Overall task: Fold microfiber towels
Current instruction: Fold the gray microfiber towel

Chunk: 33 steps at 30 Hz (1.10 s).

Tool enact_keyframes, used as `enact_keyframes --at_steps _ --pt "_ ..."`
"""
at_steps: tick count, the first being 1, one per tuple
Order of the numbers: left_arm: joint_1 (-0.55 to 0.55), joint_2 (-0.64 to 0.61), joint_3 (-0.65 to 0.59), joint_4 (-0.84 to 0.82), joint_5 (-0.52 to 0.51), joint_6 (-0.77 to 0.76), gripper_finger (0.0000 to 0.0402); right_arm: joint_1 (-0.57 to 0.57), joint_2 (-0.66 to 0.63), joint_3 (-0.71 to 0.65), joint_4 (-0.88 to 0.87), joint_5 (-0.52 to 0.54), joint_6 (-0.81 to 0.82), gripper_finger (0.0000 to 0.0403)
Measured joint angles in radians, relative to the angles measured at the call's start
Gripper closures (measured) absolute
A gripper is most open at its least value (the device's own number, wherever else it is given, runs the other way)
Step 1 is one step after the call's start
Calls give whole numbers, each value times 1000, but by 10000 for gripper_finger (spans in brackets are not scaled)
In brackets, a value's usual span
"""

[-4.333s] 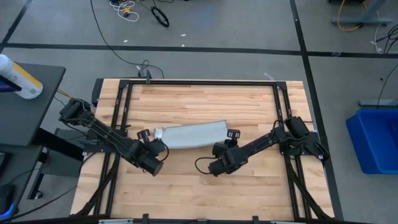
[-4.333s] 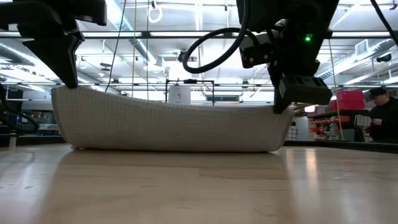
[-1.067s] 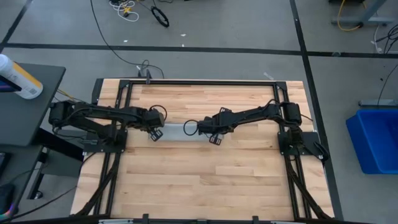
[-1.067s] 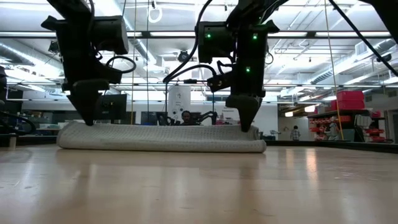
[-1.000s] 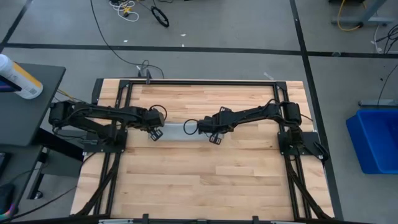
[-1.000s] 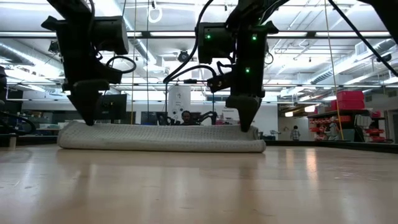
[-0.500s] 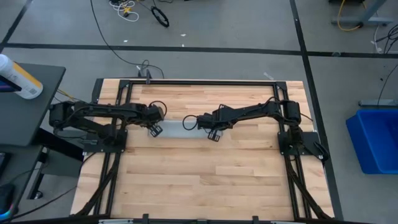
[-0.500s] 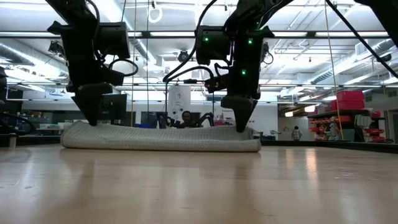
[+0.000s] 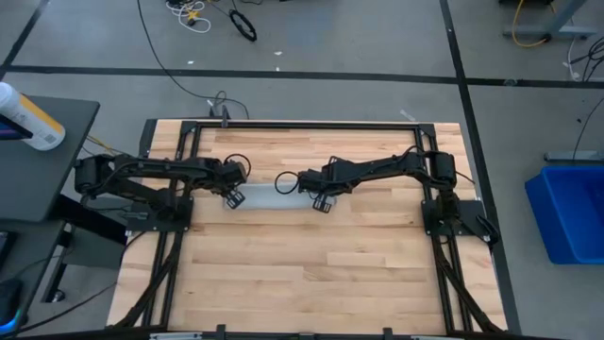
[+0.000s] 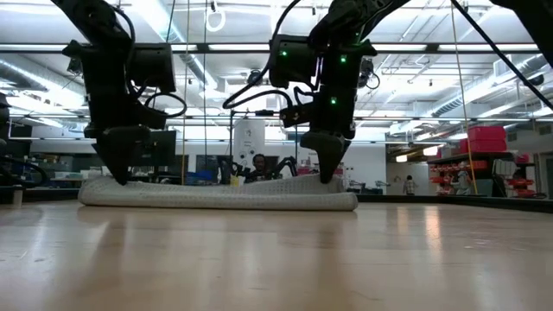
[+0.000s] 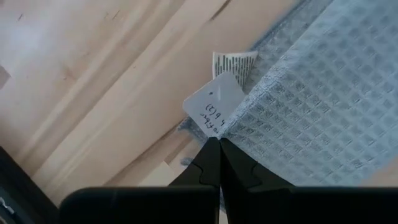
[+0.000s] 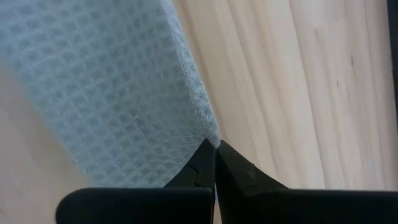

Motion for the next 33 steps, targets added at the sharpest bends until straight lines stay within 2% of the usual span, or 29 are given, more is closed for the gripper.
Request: enact_keyframes --at_steps 6,10,13,17,33 --pt "0 0 22 -11 -17 -39 401 -1 0 0 36 -29 -24 403" --pt "0 0 8 -1 -26 41 401 -3 0 0 35 -55 15 403" --pt "0 0 1 -13 11 81 401 -3 0 0 21 -65 68 403" --pt "0 -8 4 -5 40 115 401 -3 0 0 -69 -86 91 403" --pt "1 -8 36 -8 18 64 401 -12 0 0 -73 -105 36 403"
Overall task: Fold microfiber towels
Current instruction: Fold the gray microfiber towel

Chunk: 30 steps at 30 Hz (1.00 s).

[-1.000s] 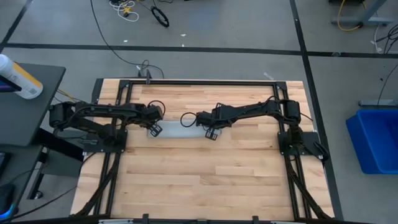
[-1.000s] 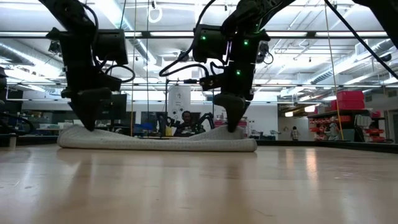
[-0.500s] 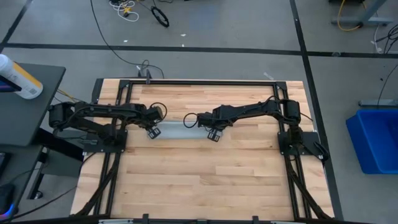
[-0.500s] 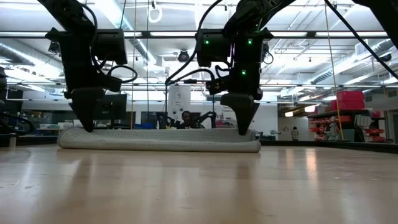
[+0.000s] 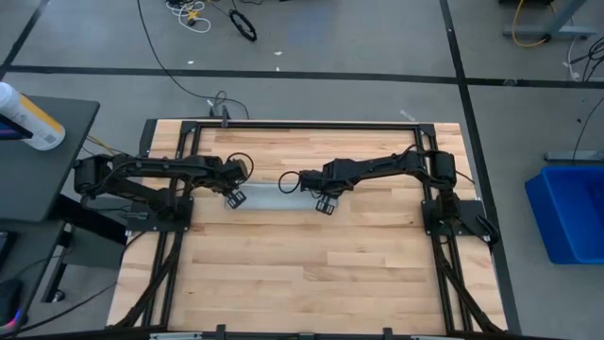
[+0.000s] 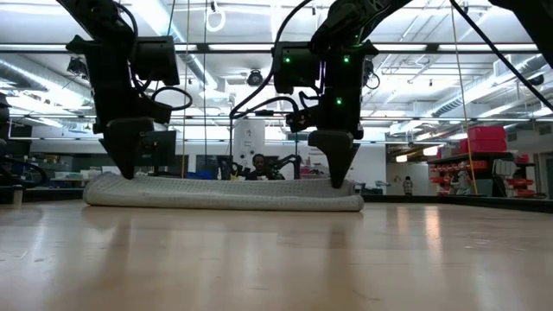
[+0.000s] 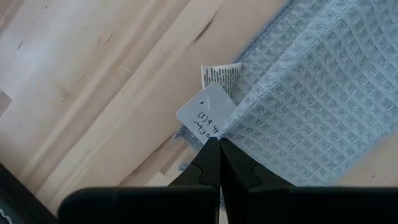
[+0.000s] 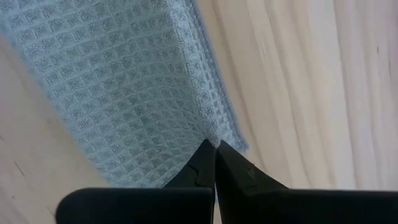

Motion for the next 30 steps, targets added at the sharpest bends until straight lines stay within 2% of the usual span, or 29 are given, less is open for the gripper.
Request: enact_keyframes --at_steps 17,30 --pt "69 0 0 37 -6 51 401 -6 0 0 0 29 -14 403" --pt "77 0 0 55 -5 63 401 -53 0 0 9 32 -36 403"
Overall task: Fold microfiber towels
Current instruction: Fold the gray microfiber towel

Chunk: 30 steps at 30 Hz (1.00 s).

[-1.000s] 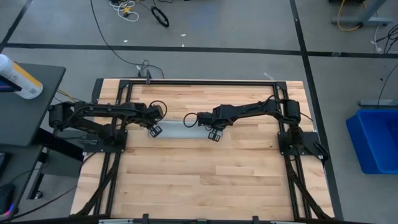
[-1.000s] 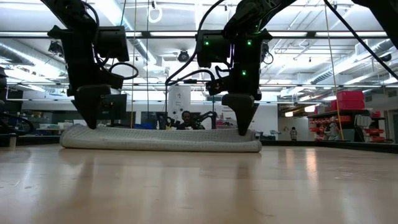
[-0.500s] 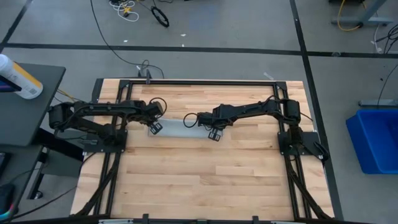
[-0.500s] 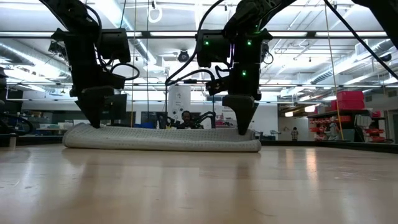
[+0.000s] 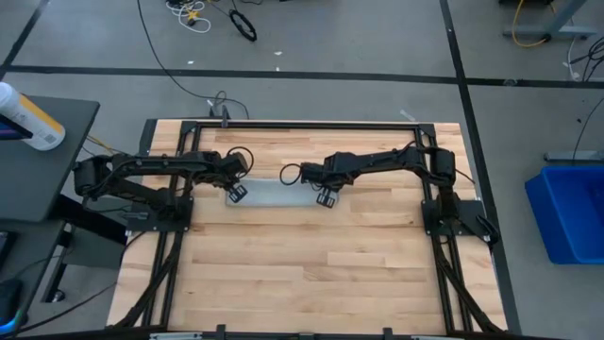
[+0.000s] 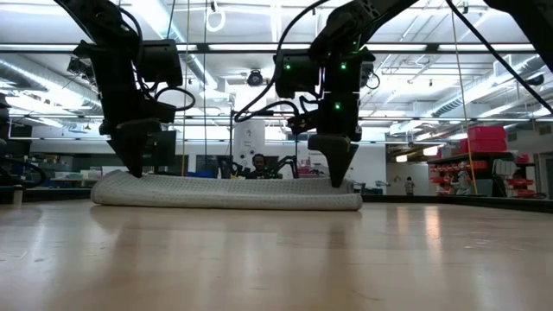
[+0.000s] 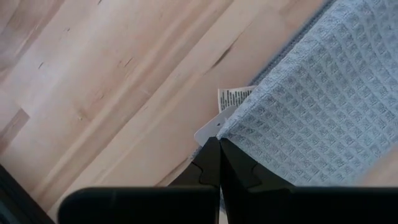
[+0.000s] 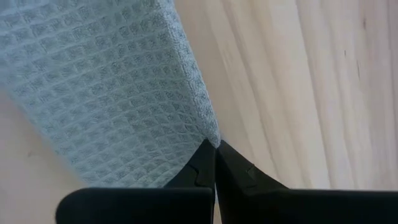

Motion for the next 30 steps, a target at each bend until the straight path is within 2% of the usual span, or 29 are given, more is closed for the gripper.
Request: enact_keyframes --at_steps 10,18,22,30 --pt "37 0 0 10 -19 -16 402 0 0 0 4 -7 -15 403" --pt "64 0 0 34 11 5 401 0 0 0 2 -7 -15 399" --pt "64 0 0 45 -8 -16 388 0 0 0 3 -7 -18 369" --pt "64 0 0 43 -39 -29 314 -2 0 0 4 1 4 271"
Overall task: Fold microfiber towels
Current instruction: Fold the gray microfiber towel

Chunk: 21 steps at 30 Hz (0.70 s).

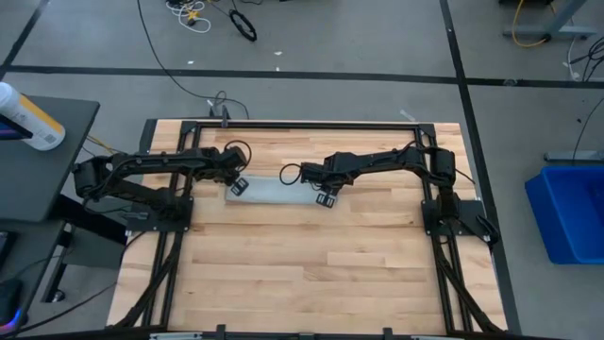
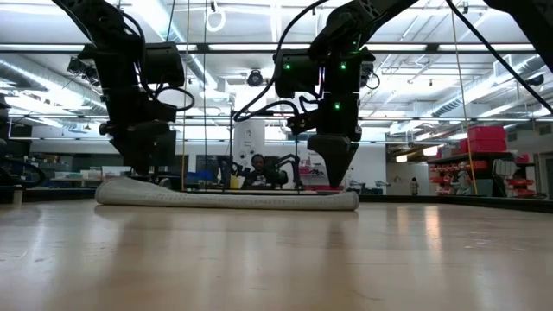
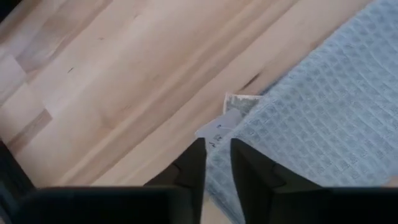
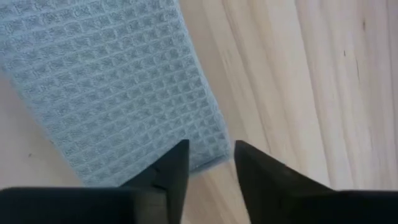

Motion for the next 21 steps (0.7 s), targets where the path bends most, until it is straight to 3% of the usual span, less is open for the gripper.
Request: enact_keyframes --at_steps 5,10,21 --pt "0 0 0 0 -40 -26 264 -4 0 0 1 0 12 219" --pt "0 0 0 0 -69 -41 222 -10 0 0 1 -2 27 191" --pt "0 0 0 11 -96 -65 192 -11 0 0 19 -33 47 211"
